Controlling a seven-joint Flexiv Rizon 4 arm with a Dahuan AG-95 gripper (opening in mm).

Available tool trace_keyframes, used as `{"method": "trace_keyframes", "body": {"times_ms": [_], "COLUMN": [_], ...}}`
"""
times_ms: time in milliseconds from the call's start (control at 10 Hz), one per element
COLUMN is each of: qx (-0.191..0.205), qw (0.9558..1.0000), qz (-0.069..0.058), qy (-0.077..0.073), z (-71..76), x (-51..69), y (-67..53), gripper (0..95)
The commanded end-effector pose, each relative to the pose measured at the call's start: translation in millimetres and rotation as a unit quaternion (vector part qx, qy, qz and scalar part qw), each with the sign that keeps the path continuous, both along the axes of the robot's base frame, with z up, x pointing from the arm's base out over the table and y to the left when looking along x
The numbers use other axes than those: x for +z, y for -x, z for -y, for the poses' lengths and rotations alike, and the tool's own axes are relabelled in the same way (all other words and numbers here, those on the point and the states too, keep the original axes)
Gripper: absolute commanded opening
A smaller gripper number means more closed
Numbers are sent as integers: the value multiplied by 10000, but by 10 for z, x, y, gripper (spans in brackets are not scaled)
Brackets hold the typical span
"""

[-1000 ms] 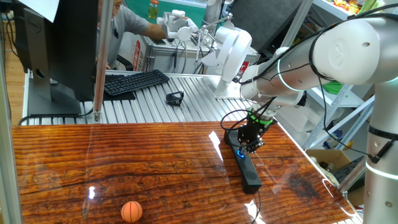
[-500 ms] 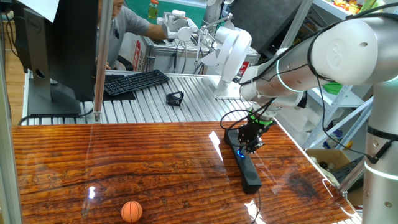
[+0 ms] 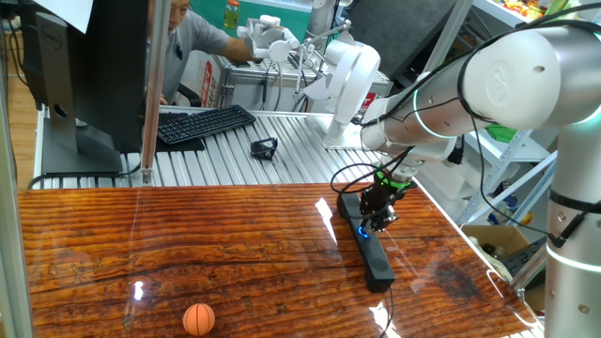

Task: Turn the knob to increase the volume of the speaker

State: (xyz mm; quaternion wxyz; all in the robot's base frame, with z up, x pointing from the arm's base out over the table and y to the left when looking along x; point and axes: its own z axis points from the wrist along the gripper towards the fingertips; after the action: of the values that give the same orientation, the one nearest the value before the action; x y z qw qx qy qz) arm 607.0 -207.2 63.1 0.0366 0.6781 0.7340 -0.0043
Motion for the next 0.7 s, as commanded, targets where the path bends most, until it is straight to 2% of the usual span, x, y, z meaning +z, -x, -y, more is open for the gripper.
{"method": "trace_keyframes", "body": {"times_ms": [100, 700], "qx": [-86, -445], "qw": [10000, 9990], "qz": [-9, -19], "qy": [-30, -41], "z": [4, 4], "x": [-5, -5], "y": [-1, -1], "gripper": [0, 0]}}
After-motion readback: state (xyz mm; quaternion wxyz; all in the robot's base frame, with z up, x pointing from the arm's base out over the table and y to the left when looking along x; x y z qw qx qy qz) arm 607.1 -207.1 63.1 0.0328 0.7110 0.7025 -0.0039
